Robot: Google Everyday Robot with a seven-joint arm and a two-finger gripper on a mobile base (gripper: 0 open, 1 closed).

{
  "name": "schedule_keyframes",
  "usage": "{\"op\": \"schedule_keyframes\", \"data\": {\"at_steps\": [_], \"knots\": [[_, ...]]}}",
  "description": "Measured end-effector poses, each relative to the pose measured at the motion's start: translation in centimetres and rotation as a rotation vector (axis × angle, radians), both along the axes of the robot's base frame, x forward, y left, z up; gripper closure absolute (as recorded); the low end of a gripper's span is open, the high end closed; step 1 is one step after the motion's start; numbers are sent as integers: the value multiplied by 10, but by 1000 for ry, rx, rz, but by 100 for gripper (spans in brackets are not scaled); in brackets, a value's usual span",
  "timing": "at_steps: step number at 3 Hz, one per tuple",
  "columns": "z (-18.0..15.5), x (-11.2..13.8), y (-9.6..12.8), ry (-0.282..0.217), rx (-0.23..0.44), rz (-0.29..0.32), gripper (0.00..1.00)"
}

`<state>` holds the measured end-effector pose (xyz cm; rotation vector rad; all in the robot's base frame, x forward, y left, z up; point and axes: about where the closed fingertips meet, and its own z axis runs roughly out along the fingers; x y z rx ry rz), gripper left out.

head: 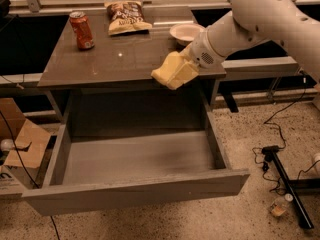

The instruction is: Pick sponge from top drawer and place on counter

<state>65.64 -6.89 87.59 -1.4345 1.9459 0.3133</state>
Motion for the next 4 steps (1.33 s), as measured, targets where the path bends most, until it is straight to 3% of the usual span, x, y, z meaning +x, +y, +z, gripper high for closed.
{"op": "schedule_keyframes", "data": {"at_steps": [1,2,4], "knots": [[-1,15,15,-24,18,5,100],[4,47,43,-69,27,37,95],[14,116,113,-109,60,118,53]]}}
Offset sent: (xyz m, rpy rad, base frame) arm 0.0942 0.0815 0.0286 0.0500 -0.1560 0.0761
